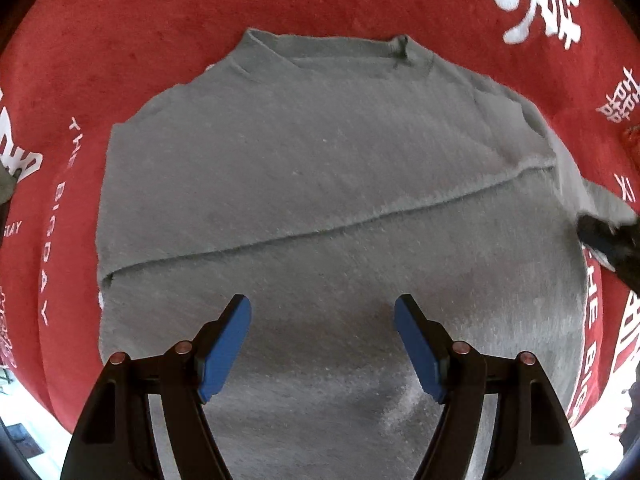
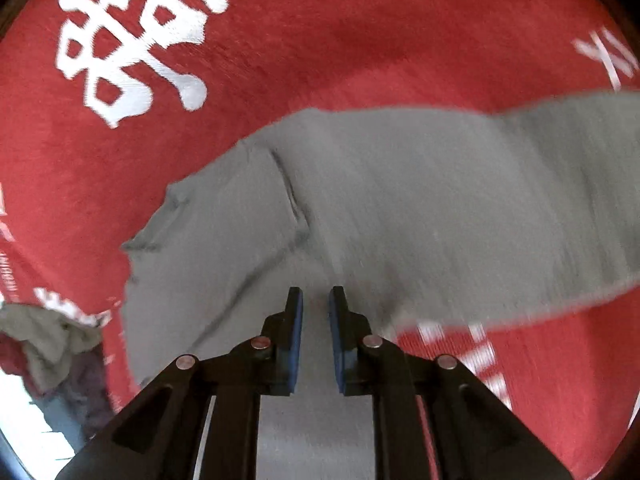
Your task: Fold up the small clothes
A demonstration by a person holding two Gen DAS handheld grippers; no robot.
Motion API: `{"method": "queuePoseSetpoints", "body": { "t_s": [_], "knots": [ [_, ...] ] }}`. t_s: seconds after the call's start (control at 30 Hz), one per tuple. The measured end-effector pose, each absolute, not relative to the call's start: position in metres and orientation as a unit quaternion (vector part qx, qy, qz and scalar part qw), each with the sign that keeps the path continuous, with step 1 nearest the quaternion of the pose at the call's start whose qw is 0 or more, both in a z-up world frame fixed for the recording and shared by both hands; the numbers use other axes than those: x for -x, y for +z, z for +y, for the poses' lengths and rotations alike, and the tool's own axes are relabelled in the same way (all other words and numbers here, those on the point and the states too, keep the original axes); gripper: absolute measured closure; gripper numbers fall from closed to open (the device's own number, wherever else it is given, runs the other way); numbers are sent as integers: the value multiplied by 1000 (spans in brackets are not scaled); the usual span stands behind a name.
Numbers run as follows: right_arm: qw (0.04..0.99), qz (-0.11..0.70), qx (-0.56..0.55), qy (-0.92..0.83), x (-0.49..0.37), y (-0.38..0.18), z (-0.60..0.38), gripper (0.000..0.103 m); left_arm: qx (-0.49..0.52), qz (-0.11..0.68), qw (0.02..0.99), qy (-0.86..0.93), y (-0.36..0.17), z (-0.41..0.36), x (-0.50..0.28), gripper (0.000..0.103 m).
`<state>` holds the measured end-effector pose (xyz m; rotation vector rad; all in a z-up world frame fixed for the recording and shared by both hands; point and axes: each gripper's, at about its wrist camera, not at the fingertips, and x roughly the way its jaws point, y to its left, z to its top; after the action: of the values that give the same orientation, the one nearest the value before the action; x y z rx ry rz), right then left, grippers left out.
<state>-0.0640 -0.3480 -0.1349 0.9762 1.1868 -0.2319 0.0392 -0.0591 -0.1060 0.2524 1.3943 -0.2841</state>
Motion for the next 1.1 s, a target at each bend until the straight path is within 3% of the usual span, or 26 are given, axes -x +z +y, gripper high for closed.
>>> {"method": "queuePoseSetpoints", "body": {
  "t_s": [0.2,0.47,1.1],
  "knots": [
    [688,532,-480,-117,107,-137,-347,71,-123,642,746,-129,-111,-72,-36,28],
    [681,527,-496,-115,121,-142,-345,61,-136,641,743,-136,-110,-90,-30,28],
    [678,516,-510,-117,151,-148,-374,60,-148,642,732,-173,-105,-151,-12,28]
  ]
}}
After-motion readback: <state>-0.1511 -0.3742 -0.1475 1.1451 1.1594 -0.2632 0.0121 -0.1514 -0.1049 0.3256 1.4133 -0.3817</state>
